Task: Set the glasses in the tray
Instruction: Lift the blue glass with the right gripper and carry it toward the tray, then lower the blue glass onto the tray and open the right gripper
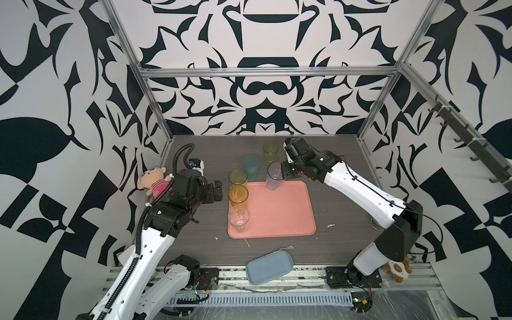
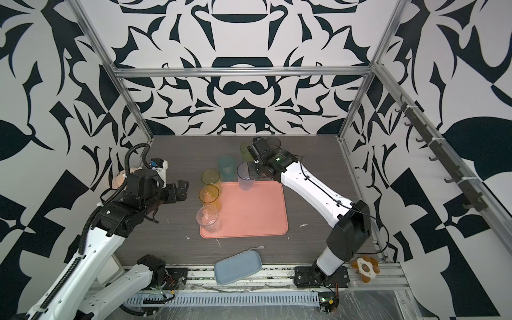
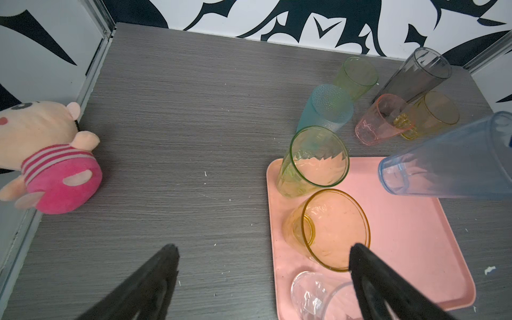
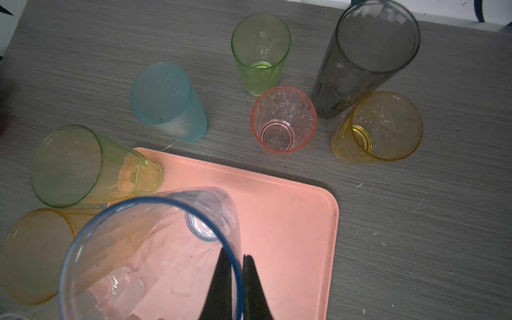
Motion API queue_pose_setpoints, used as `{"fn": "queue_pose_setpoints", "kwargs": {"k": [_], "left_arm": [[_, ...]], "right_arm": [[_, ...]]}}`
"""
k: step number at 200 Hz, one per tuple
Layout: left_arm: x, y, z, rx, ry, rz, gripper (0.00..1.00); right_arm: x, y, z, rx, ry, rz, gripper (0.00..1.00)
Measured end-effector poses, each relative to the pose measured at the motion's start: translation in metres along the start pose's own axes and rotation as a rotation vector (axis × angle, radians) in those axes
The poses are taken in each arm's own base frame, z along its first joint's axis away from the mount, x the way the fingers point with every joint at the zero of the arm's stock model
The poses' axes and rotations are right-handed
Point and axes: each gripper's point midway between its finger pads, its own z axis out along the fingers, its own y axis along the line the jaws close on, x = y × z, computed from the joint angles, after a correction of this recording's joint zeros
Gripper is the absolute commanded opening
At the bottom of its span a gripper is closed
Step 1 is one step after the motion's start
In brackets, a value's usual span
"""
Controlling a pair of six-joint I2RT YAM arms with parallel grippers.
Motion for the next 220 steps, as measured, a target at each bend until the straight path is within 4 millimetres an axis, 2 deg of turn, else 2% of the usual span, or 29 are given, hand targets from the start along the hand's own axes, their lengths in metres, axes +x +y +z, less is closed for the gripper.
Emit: {"fn": "queue_pose_setpoints", "kwargs": {"k": [87, 220], "left_arm": [[0.0, 0.0, 0.0, 0.0, 0.0, 0.0, 1.0], [0.0, 0.0, 0.001, -0.001, 0.004, 0.001, 1.0]], "right_arm": [[0.014, -0.003, 0.039, 0.059, 0.05, -0.006, 0.0], [0.025, -0.002, 0.07, 0.079, 0.098, -0.01, 0.0]]}}
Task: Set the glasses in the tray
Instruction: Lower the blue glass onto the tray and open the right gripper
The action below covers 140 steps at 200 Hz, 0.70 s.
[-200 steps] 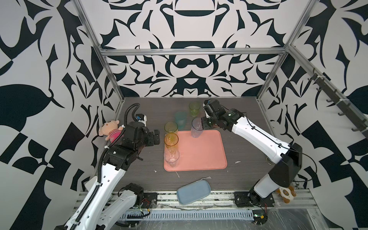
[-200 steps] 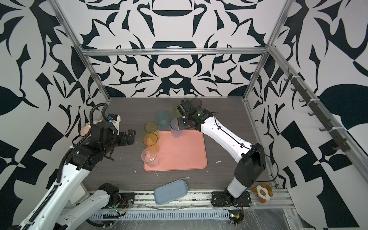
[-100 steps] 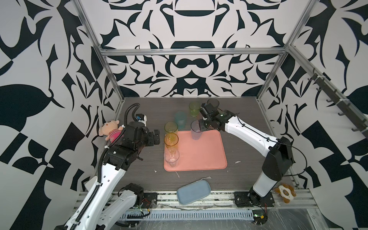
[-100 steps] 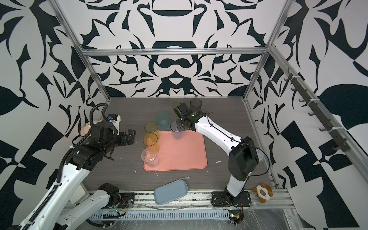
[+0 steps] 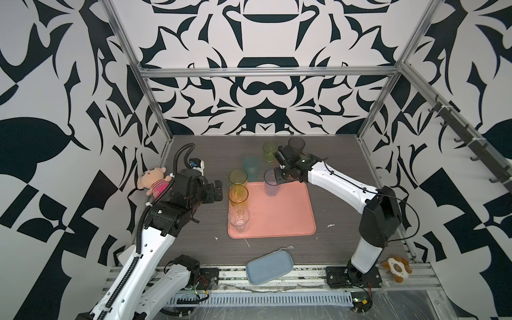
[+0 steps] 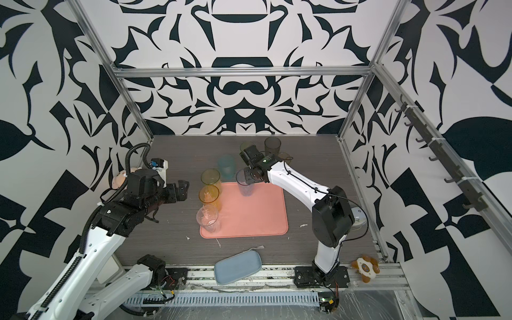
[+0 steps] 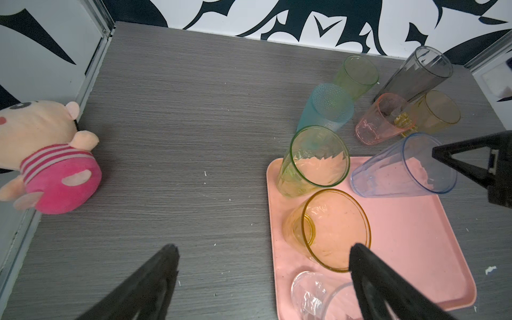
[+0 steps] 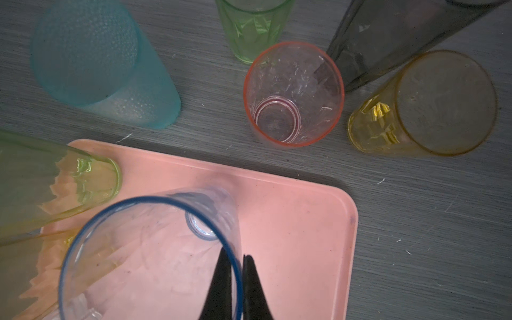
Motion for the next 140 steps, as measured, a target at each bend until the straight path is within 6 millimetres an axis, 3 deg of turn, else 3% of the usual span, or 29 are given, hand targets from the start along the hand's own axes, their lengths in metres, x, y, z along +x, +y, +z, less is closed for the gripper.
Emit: {"fn": "queue_pose_setpoints", "kwargs": {"k": [48, 109, 140], "left_arm": [[0.0001, 0.0, 0.0002, 0.0, 0.001, 0.0, 1.0], [0.0002, -0.0004, 0.0002, 0.002, 0.001, 0.0, 1.0], [0.0005, -0.001, 0.0002, 0.005, 0.003, 0.001, 1.0]], "right_arm": [[0.0031, 0.0002, 0.006, 0.005, 0.015, -0.003, 0.0], [0.0053, 0.0055, 0.0078, -0.022, 0.031, 0.002, 0.16], [0.004, 0.0072, 0.0065, -0.03, 0.03, 0.002, 0.32]]}}
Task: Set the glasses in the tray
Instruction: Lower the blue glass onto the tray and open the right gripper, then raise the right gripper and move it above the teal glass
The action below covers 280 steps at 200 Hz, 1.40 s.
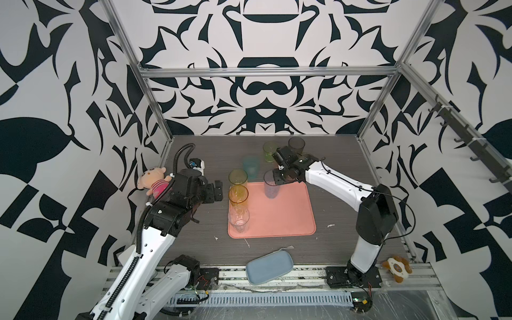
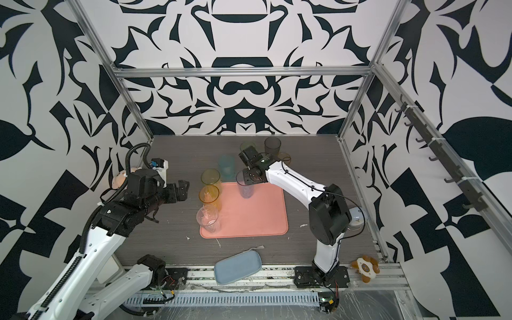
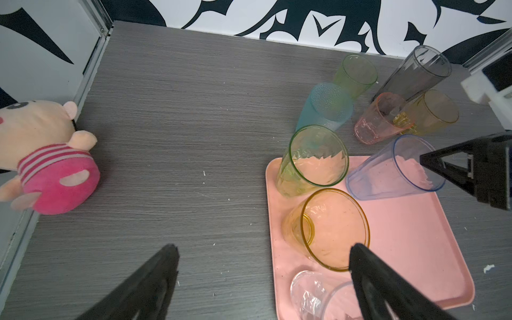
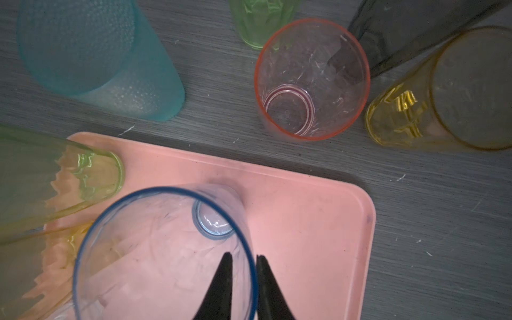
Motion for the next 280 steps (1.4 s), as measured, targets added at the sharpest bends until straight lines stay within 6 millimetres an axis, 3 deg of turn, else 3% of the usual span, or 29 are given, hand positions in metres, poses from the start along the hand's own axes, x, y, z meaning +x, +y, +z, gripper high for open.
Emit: {"fn": "queue_pose_setpoints", "kwargs": {"k": [55, 147, 218, 280], "left_arm": [[0.0, 0.0, 0.001, 0.0, 0.002, 0.0, 1.0], [0.0, 0.0, 0.001, -0.001, 0.002, 0.0, 1.0], [0.0, 0.0, 0.0, -0.001, 0.001, 0.0, 1.0], [0.0, 0.0, 0.0, -0.001, 0.001, 0.0, 1.0]], "right_arm": [[-0.021, 0.007, -0.016, -0.022, -0.051, -0.011, 0.47], [-0.077, 0.017, -0.057, -0.042, -0.207, -0.017, 0.48], [-0.099, 0.03, -0.037, -0.045, -0.223, -0.013, 0.46], [-0.105, 0.038, -0.013, -0.041, -0.204, -0.001, 0.46]]}}
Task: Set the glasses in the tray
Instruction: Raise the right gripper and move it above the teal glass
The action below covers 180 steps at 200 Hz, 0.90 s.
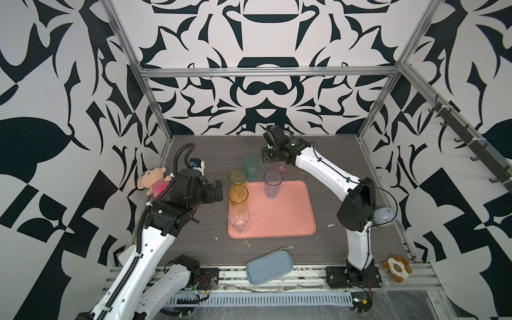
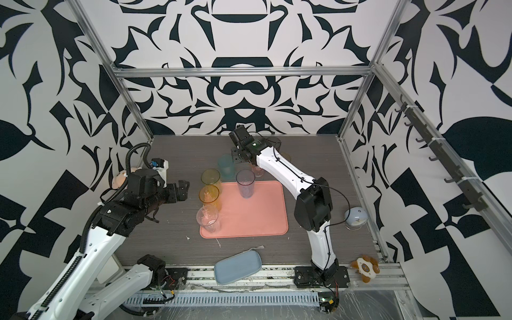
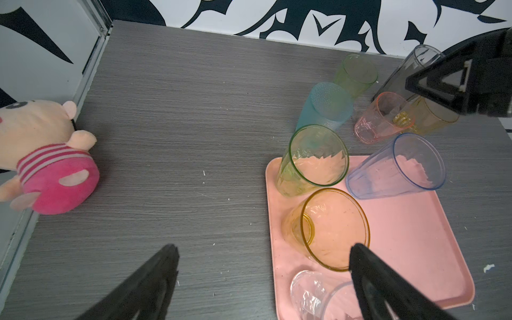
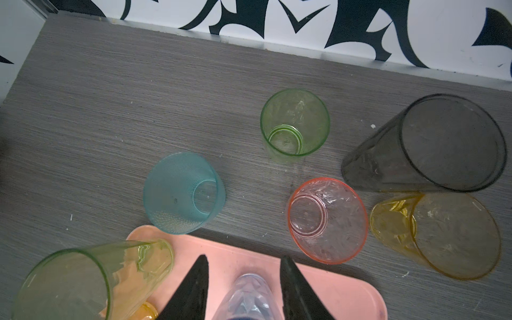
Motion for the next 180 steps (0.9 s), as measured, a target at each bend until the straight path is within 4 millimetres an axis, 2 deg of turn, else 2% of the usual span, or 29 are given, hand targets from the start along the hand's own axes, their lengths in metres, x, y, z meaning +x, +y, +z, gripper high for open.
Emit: {"fn": "queue_pose_setpoints", "kwargs": {"k": [92, 180], "left_arm": [[0.0, 0.0, 0.0, 0.0, 0.0, 0.0, 1.0], [0.0, 0.0, 0.0, 0.0, -0.001, 0.0, 1.0]], "right_arm": [[0.008, 0.005, 0.033, 0.009, 0.032, 0.017, 0.46], [0.005, 0.014, 0.054, -0.006, 0.04, 0.017, 0.45]]}}
